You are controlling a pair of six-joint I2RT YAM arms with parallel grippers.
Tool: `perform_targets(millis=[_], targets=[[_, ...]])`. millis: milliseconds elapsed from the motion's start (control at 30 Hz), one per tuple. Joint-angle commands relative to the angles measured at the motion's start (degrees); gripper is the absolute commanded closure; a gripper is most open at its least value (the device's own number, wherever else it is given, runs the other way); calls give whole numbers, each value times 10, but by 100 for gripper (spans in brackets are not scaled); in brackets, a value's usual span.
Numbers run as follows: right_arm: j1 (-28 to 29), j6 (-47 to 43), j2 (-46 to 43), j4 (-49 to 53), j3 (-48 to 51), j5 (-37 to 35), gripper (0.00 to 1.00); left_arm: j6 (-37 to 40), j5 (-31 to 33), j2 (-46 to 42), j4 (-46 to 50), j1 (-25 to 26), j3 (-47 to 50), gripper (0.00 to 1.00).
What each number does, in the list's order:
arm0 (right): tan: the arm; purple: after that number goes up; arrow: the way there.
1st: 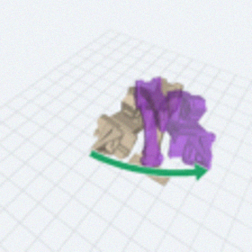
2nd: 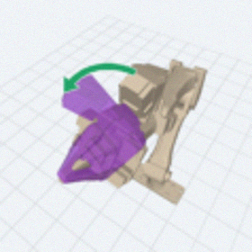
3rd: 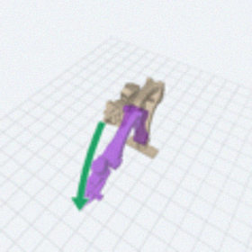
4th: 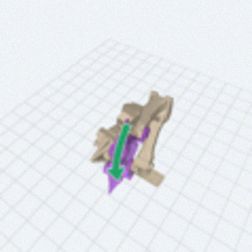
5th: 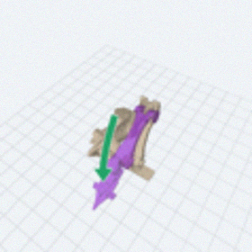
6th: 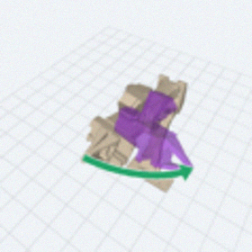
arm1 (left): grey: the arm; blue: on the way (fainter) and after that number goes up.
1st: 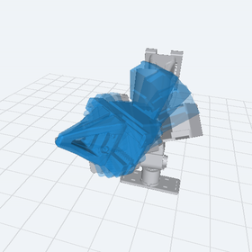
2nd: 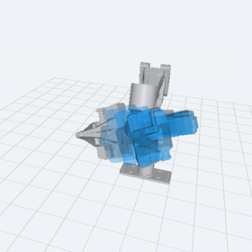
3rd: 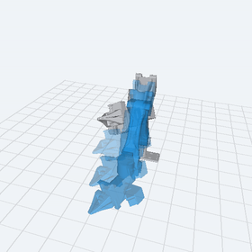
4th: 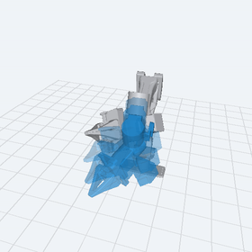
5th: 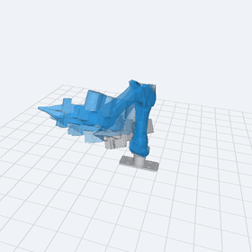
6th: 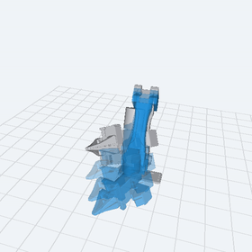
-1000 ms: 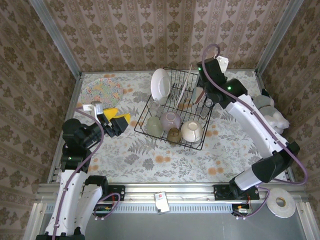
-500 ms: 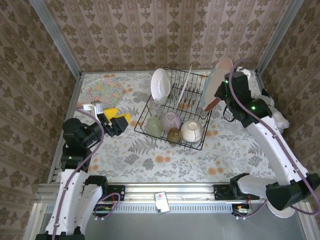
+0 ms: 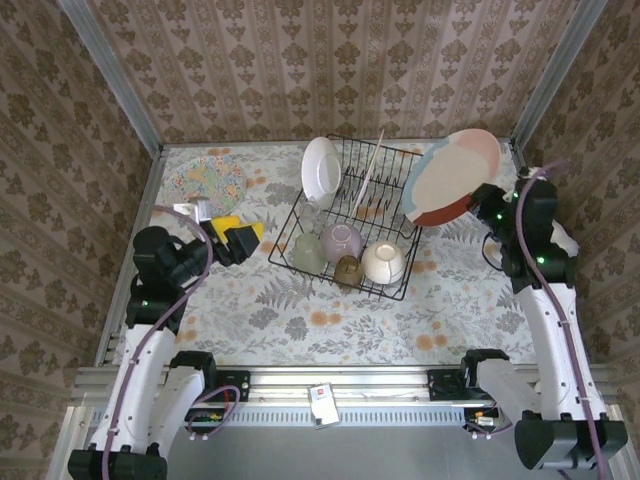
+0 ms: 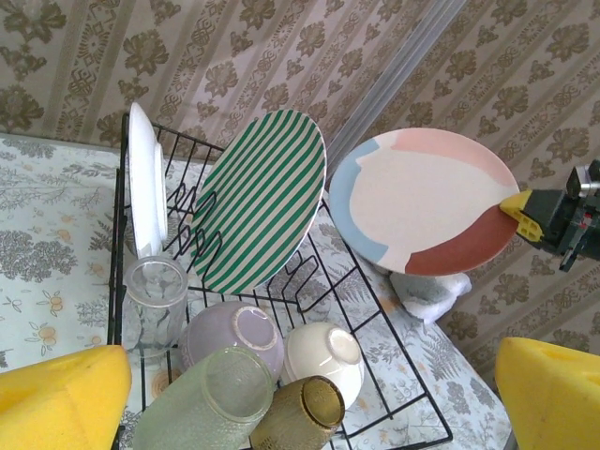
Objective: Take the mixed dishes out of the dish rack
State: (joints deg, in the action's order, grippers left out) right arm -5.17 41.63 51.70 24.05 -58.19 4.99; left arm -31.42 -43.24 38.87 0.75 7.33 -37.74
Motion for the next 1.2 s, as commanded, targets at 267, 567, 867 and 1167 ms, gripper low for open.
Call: perform_targets(millis=[267, 567, 867, 1167], targets=[[-93, 168, -41, -252, 76, 194, 100, -88, 37, 21, -77, 10, 24, 0], [-74, 208, -17, -307, 31, 262, 100, -102, 27, 46, -98, 11, 9, 0], [104, 149, 74, -281, -49, 276, 100, -109, -7, 95, -130, 23, -14, 0], [187, 119, 167, -269, -101, 320, 100, -103, -26, 100, -133, 39, -14, 1]])
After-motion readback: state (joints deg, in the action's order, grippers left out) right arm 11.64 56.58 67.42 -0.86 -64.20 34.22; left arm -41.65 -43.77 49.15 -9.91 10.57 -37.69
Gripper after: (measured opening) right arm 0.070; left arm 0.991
